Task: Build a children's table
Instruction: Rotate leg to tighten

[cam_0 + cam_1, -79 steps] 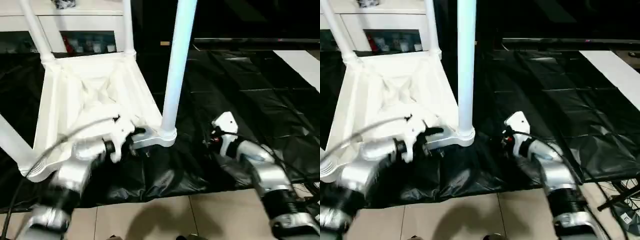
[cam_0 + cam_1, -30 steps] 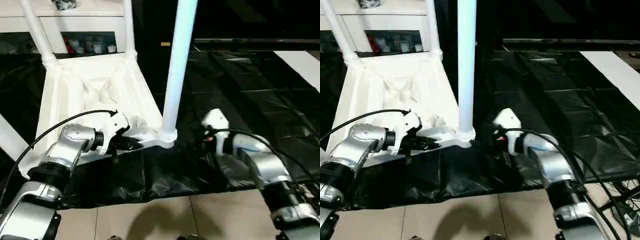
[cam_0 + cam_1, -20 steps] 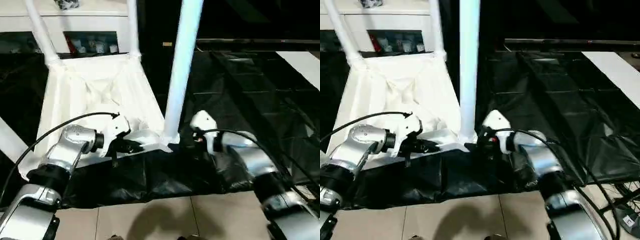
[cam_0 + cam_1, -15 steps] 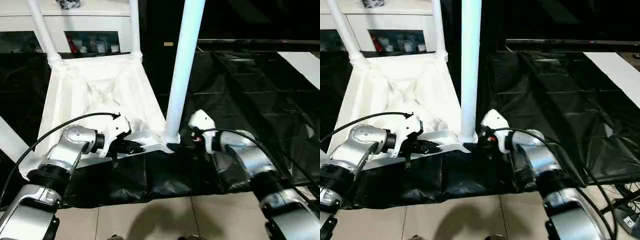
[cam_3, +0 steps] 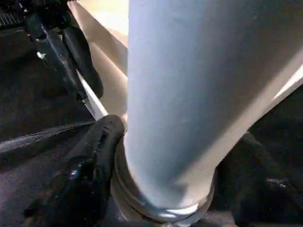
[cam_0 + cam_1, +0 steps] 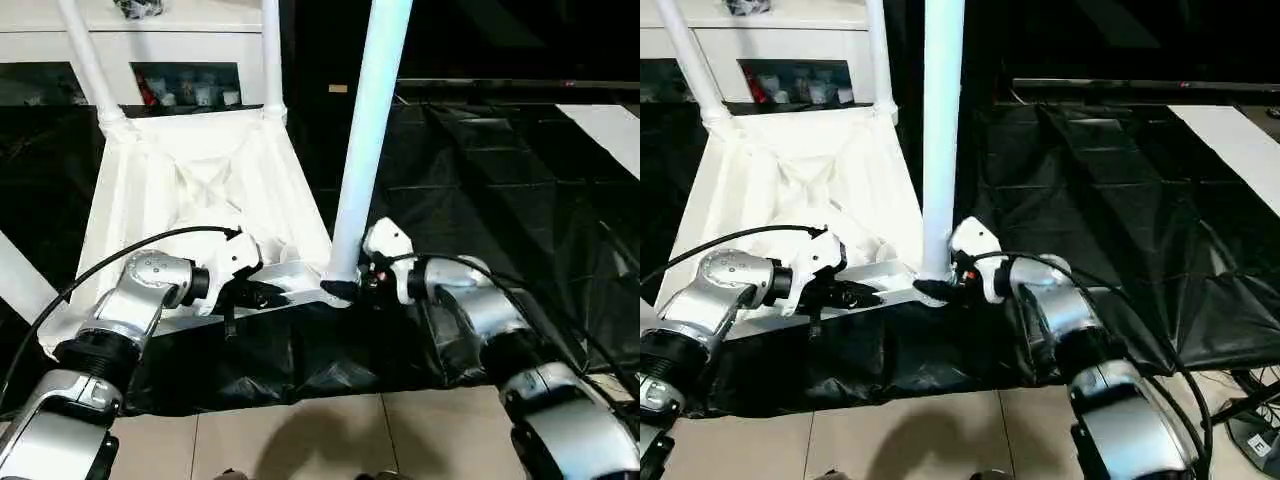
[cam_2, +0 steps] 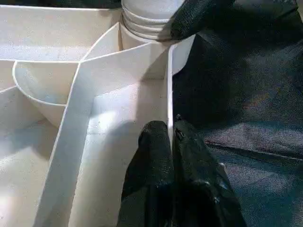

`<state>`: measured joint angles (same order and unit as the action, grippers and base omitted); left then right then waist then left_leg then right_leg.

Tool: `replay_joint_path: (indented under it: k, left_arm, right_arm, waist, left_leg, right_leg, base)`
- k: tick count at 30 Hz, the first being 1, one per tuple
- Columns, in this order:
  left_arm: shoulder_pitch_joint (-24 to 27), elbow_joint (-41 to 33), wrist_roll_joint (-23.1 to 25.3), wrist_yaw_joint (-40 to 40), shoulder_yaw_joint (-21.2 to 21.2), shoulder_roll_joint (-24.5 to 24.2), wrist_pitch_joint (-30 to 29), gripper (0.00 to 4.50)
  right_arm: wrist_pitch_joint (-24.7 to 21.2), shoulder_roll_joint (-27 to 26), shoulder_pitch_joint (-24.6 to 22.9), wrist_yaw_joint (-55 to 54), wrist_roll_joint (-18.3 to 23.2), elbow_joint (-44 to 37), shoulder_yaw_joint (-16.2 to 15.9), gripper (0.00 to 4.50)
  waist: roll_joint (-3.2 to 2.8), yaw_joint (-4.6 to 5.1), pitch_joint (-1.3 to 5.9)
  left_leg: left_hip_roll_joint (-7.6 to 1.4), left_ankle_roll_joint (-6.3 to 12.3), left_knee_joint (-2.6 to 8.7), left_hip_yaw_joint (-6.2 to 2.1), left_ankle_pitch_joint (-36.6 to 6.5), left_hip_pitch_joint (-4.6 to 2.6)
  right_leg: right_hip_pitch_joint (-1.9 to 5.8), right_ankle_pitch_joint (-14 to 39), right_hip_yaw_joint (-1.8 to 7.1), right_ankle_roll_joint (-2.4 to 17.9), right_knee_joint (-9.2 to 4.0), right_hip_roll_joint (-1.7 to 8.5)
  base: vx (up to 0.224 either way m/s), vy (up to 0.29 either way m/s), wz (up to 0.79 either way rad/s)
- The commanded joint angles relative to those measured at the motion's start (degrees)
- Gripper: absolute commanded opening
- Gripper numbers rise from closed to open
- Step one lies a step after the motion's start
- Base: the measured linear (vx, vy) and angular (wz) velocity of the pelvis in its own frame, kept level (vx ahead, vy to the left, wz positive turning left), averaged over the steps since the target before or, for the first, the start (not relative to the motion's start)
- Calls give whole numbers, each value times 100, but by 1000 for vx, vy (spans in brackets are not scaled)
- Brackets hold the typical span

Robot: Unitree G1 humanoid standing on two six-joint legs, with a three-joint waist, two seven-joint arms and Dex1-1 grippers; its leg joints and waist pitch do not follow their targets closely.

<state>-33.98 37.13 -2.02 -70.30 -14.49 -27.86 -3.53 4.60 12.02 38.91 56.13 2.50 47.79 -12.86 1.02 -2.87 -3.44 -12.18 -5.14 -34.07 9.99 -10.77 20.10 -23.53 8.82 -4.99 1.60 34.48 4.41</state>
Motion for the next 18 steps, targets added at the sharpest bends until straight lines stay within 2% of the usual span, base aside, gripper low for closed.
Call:
replay_joint_path:
  k: [1, 6, 9, 11, 12, 13, 14, 15, 16, 17, 18]
  left_arm:
    - [99, 1, 27, -67, -101, 86, -32, 0]
    - [63, 76, 145, 206, -147, 254, -96, 0]
    - [26, 102, 178, 373, -167, 401, -179, 0]
    - [-87, 138, 389, 945, -249, 712, -324, 0]
    - [-150, 149, 434, 1294, -233, 929, -469, 0]
    - [-150, 149, 434, 1294, -233, 929, -469, 0]
    - [-236, 143, 444, 1740, -205, 1289, -641, 0]
    - [-337, 190, 438, 2192, -141, 1627, -762, 0]
    - [-400, 233, 437, 2412, -104, 1803, -803, 0]
    - [-441, 260, 451, 2505, -105, 1894, -804, 0]
    - [-472, 284, 470, 2546, -117, 1940, -781, 0]
  right_arm:
    - [57, -29, 63, 65, -33, 77, -13, 280]
    - [87, -102, -67, 77, -113, 125, -87, 264]
    - [19, -152, -170, -23, -143, 72, -120, 263]
    - [-149, -344, -367, -644, -206, -38, -61, 262]
    - [-316, -495, -468, -1028, -201, -123, 7, 262]
    - [-316, -495, -468, -1028, -201, -123, 7, 262]
    - [-551, -780, -607, -1546, -152, -270, 107, 262]
    - [-694, -1068, -668, -2028, -121, -328, 193, 262]
    - [-723, -1252, -643, -2342, -106, -279, 265, 262]
    - [-734, -1379, -590, -2571, -92, -214, 326, 262]
    - [-700, -1467, -542, -2690, -86, -177, 350, 262]
  waist:
    - [-20, -9, 428]
    - [-49, -11, 412]
    - [-52, -28, 383]
    - [-52, -28, 362]
    - [-32, -26, 368]
    - [-22, -4, 336]
    - [-10, 20, 323]
    - [-55, 35, 302]
    - [-36, 40, 305]
    - [5, 66, 330]
    - [-58, 70, 338]
  left_leg:
    - [-116, 204, 392, 17, -1063, -16]
    - [-116, 179, 397, 17, -1192, -29]
    - [-116, 112, 414, 11, -1442, -58]
    - [-121, 60, 423, 4, -1607, -100]
    - [-111, 28, 423, 1, -1613, -109]
    - [-98, -4, 442, -12, -1795, -122]
    - [-84, -18, 447, -23, -1904, -117]
    - [-71, -77, 446, -26, -2079, -170]
    - [-54, -89, 432, -34, -2180, -212]
    - [-17, -51, 418, -60, -2229, -192]
    - [-16, -37, 426, -75, -2196, -177]
  right_leg:
    - [342, 1207, 301, 1362, -309, 351]
    - [328, 1412, 301, 1314, -342, 354]
    - [306, 1886, 295, 1183, -408, 357]
    - [270, 2187, 295, 1086, -463, 360]
    - [277, 2194, 306, 1066, -462, 363]
    - [263, 2471, 297, 981, -487, 349]
    - [273, 2697, 287, 893, -503, 341]
    - [225, 3088, 276, 711, -588, 332]
    - [198, 3306, 254, 636, -619, 335]
    - [232, 3595, 218, 485, -652, 343]
    - [241, 3619, 222, 449, -657, 363]
  base:
    - [0, 0, 0]
    - [0, 0, 0]
    - [0, 0, 0]
    - [0, 0, 0]
    - [0, 0, 0]
    - [0, 0, 0]
    - [0, 0, 0]
    - [0, 0, 0]
    - [0, 0, 0]
    - [0, 0, 0]
    - [0, 0, 0]
